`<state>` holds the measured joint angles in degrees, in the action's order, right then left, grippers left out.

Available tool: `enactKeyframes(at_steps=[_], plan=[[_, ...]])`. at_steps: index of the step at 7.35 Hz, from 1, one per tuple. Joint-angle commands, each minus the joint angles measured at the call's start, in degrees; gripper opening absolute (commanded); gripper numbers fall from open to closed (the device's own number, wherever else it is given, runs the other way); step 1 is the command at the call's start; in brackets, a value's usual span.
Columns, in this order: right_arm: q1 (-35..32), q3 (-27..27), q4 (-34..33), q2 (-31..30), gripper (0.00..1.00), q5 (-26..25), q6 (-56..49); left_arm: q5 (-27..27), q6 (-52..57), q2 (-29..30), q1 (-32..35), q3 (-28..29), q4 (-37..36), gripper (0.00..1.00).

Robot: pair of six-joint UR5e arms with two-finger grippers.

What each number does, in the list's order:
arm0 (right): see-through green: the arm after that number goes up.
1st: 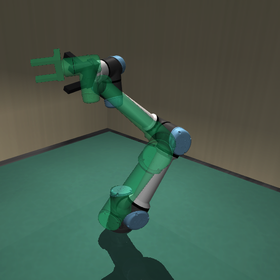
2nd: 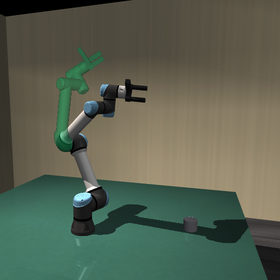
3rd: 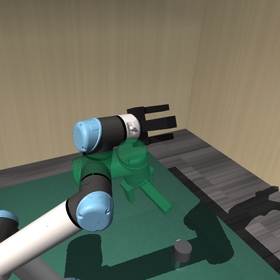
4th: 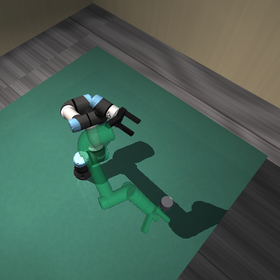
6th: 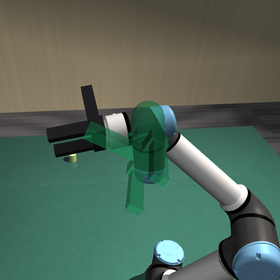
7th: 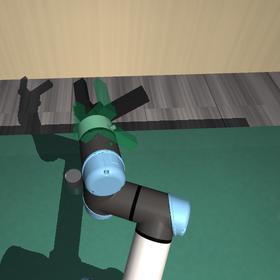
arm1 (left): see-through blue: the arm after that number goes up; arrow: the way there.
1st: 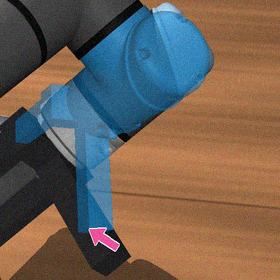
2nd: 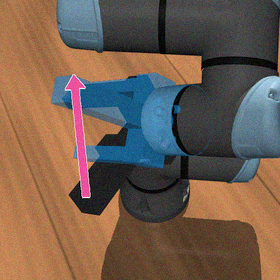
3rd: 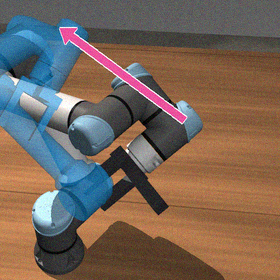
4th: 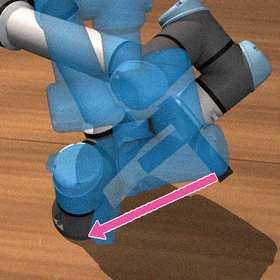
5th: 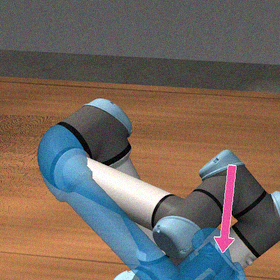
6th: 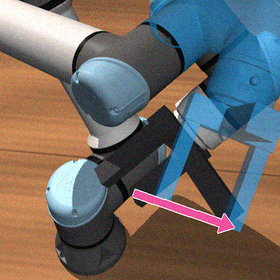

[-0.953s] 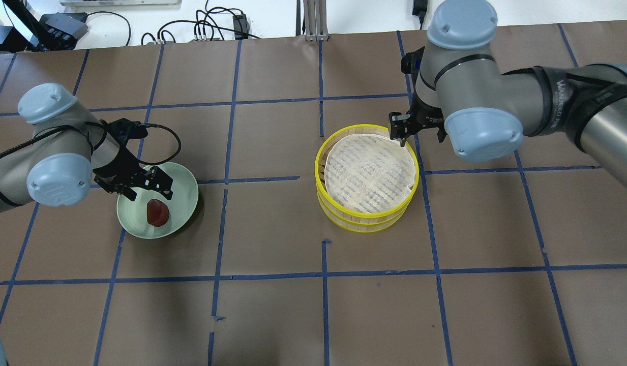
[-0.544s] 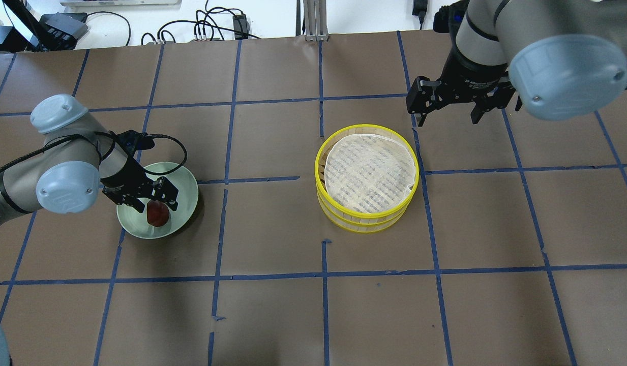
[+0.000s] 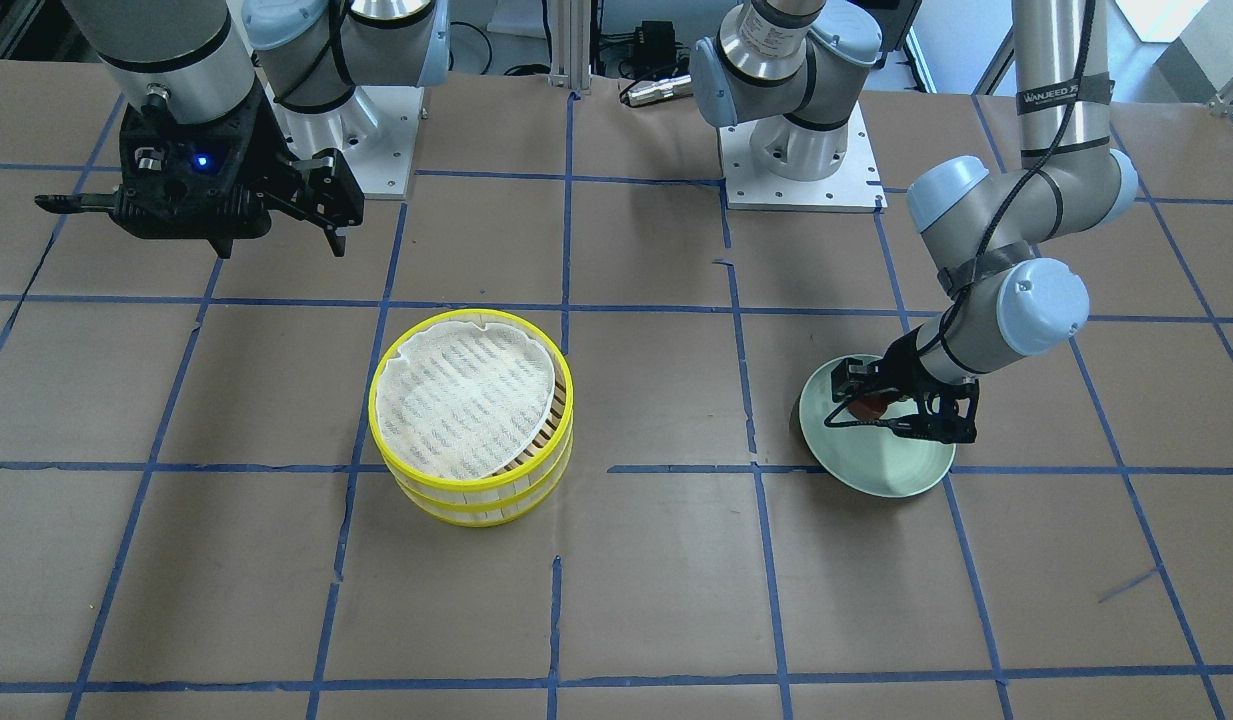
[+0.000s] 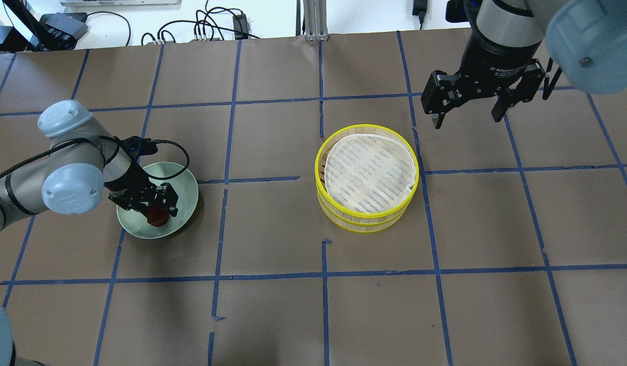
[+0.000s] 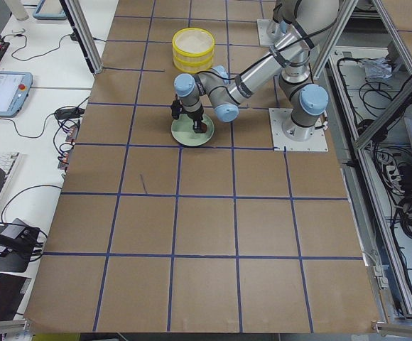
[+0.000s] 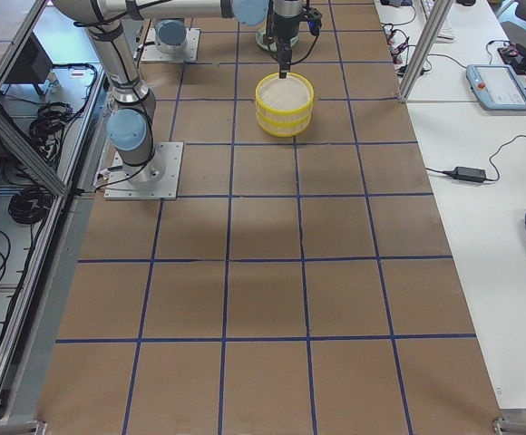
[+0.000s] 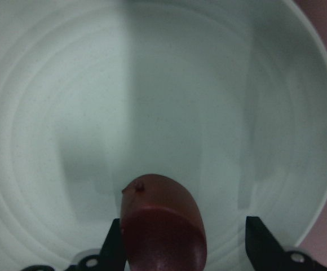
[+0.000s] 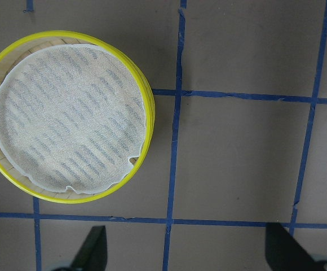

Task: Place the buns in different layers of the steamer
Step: 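Carry the brown bun with the left gripper over the top steamer tier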

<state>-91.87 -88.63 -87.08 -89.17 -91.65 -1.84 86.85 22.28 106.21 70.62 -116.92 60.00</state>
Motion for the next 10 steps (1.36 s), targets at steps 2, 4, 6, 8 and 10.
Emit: enactKeyframes(at_steps=[2, 4, 6, 8, 10], plan=[[-0.2, 0.2, -0.1, -0.2, 1.00, 0.6, 0.0, 2.4, -0.6, -0.7, 0.5, 2.4, 0.1, 0.01], [0.1, 0.4, 0.1, -0.5, 1.00, -0.2, 0.0, 1.8, -9.6, -1.4, 5.9, 10.3, 5.3, 0.01], [0.0, 0.3, 0.3, -0.8, 1.00, 0.2, 0.0, 0.9, -23.5, -1.3, 16.3, 21.5, 13.0, 0.02], [0.1, 0.0, 0.2, -0.7, 1.00, 0.4, -0.7, -5.0, -37.0, 0.3, 26.3, 25.2, 10.9, 0.02], [-0.2, 0.0, -0.2, -0.8, 1.00, 0.8, -0.9, -12.2, -49.8, 3.3, 34.5, 27.2, 5.1, 0.10]])
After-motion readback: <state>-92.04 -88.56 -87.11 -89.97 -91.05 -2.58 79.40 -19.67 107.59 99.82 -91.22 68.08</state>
